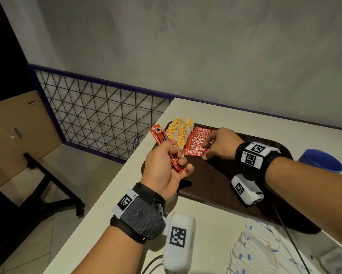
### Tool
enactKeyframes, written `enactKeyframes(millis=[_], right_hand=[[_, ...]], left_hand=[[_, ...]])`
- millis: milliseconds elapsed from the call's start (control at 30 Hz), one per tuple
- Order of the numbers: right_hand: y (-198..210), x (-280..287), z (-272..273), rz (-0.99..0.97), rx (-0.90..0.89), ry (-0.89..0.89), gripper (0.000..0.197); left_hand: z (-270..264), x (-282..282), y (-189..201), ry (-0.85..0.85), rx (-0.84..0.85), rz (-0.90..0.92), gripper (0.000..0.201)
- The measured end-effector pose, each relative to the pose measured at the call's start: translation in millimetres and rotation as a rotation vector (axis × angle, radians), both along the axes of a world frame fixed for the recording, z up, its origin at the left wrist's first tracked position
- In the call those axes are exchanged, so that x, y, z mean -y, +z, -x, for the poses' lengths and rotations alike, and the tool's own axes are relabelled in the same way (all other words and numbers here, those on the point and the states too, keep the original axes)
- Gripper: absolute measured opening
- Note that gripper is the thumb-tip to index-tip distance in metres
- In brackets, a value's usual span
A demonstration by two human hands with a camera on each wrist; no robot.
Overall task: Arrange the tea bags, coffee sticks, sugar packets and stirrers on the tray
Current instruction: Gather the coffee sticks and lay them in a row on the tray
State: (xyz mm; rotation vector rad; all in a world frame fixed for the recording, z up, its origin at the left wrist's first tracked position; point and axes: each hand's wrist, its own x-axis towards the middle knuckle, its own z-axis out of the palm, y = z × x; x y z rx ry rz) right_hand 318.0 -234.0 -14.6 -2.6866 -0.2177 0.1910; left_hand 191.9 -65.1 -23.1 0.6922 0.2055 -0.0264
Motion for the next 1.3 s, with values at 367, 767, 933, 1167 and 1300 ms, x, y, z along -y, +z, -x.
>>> enactKeyframes(millis=[367,767,933,1167,1300], right_hand=[[0,1,3,0.025,0.009,0.003,0.028],[2,4,9,0.062,0.016,0.020,0.030],[17,7,14,-0.073,0.038,-0.026,0.027],[58,11,61,-0.379,0.109,0.035,0.010],[66,15,91,-0.599,0.114,0.083,0.003]], left_hand=[[1,0,0,-0.004,-0.003,-0.008,0.019],[0,0,1,0.003,-0.023,-0.021,0.020],[1,0,2,0.008,-0.043,-0.039,0.026],[3,4,4,-0.047,-0.012,-0.136,0.034],[8,4,6,-0.144,0.059,-0.237,0.030]])
